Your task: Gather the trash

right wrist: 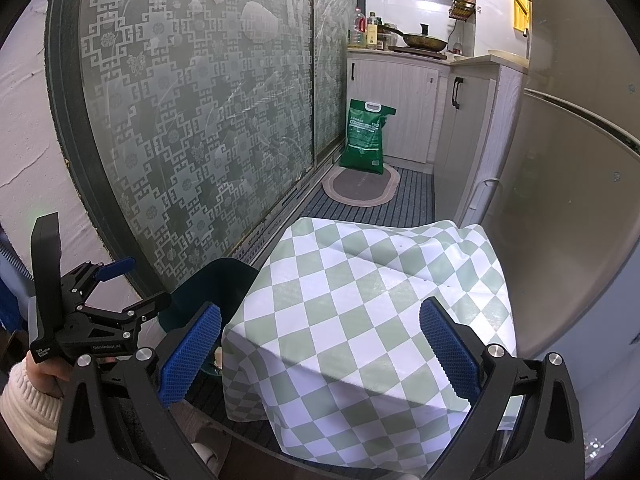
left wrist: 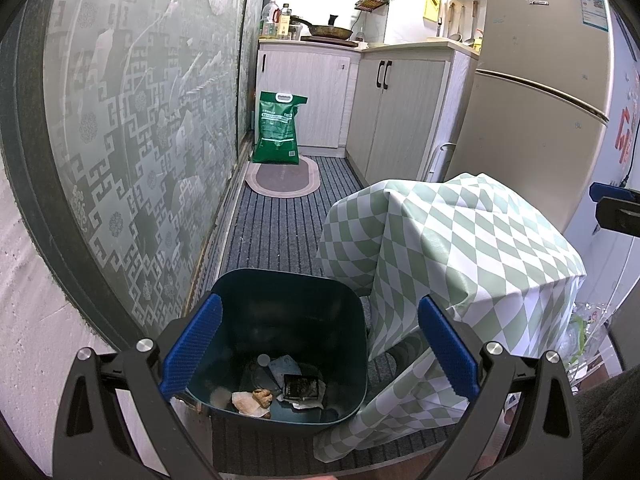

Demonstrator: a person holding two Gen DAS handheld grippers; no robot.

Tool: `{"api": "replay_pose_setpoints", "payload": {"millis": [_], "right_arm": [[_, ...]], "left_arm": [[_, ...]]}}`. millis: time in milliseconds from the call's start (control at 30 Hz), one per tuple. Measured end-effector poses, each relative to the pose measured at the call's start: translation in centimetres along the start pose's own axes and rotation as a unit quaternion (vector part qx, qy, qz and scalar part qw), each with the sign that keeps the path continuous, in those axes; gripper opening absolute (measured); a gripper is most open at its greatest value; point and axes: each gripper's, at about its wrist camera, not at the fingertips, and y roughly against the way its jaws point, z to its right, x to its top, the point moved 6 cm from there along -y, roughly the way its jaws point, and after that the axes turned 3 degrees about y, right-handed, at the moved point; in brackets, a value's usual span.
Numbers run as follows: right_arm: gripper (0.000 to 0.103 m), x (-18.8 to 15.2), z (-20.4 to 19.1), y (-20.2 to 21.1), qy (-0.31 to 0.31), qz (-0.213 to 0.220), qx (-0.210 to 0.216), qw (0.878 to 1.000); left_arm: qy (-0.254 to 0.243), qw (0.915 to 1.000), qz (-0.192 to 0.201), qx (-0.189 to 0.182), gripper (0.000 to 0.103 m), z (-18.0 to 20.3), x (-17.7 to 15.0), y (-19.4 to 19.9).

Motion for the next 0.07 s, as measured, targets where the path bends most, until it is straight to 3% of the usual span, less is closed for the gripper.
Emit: {"api": "replay_pose_setpoints", "payload": {"millis": [67], "right_arm": [[0.1,0.01,-0.02,0.09,-0.001,0.001,0.0,1.0]], "left_arm": [[-0.001,1.0,0.0,0.0,0.1,0.04,-0.02,-0.01]]}}
